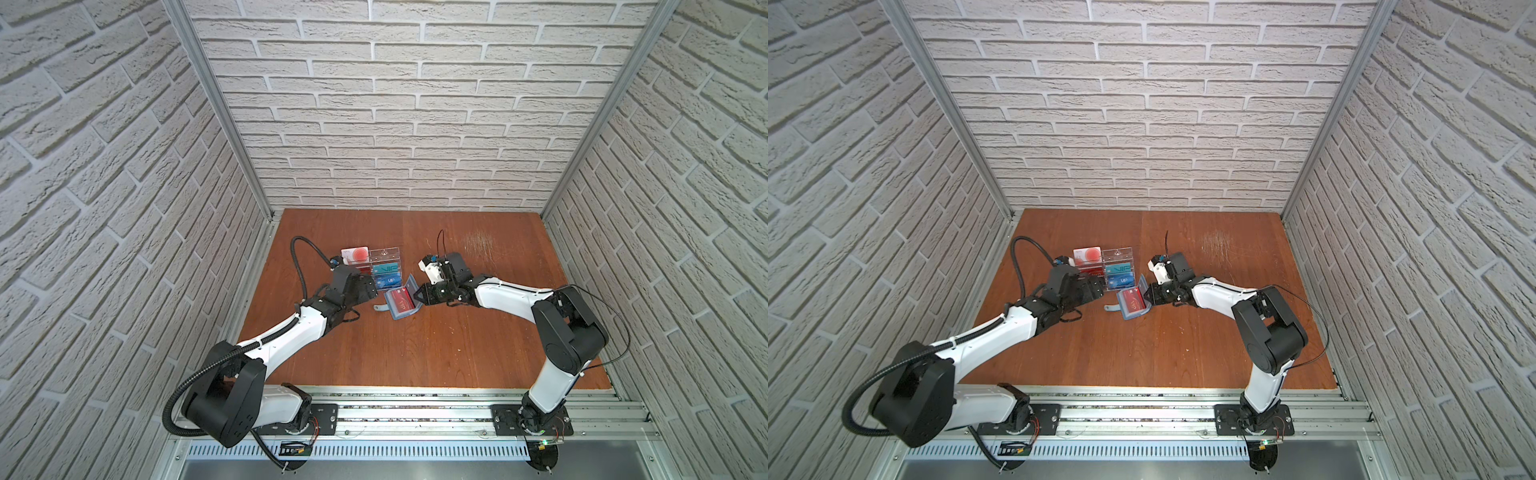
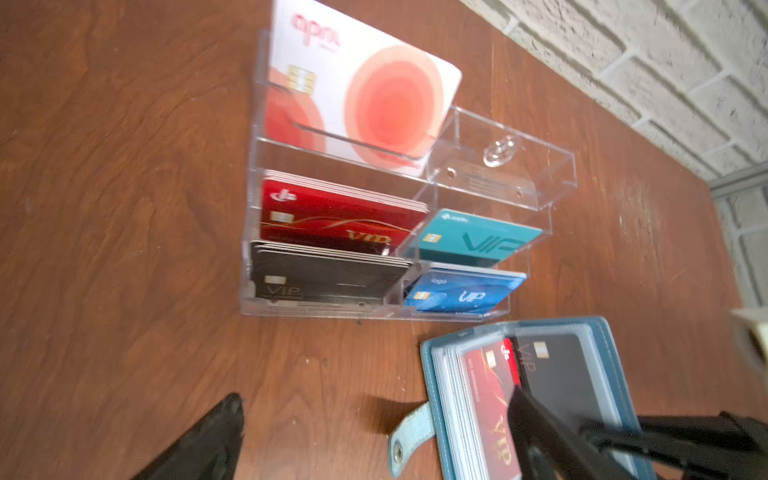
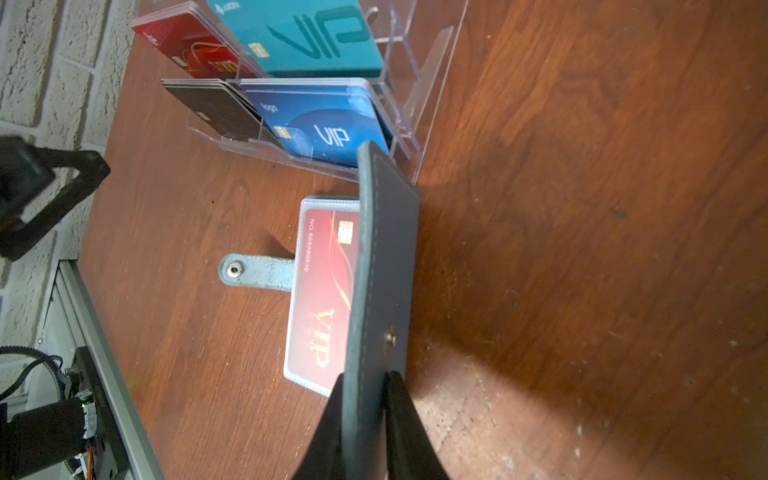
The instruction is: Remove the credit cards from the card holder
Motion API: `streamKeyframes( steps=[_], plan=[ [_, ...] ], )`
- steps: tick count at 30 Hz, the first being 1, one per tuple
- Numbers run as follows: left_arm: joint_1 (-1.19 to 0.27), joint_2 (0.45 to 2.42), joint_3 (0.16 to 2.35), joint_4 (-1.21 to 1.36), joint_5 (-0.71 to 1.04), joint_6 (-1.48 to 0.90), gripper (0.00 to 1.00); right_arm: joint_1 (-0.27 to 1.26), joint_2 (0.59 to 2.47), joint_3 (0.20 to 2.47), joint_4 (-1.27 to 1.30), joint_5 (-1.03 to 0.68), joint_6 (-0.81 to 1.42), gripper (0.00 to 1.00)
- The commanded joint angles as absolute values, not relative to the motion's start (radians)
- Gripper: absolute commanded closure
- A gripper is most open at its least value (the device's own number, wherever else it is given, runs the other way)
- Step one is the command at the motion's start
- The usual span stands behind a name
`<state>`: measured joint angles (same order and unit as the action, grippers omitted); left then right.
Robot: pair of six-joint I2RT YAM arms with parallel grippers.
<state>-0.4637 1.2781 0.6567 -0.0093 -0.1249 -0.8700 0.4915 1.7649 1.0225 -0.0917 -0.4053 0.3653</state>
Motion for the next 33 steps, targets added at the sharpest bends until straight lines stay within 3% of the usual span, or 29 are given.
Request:
streamKeyframes(
  steps=[1,16,33],
  plan=[
    [-0.445,1.226,0.611,0.1,-0.009,-0.876,0.02,0.522,1.712,1.016,-0.033,-0.451,0.33,0.83],
    [-0.525,1.29,0.599,0.202,0.09,-1.057,0.02,0.565,1.715,1.031,-0.041,-0.466,0.316,0.69],
    [-0.567,1.397,0.633,0.267,0.107,-1.117,0.02,0.534,1.704,1.02,-0.031,-0.509,0.344,0.69]
  ],
)
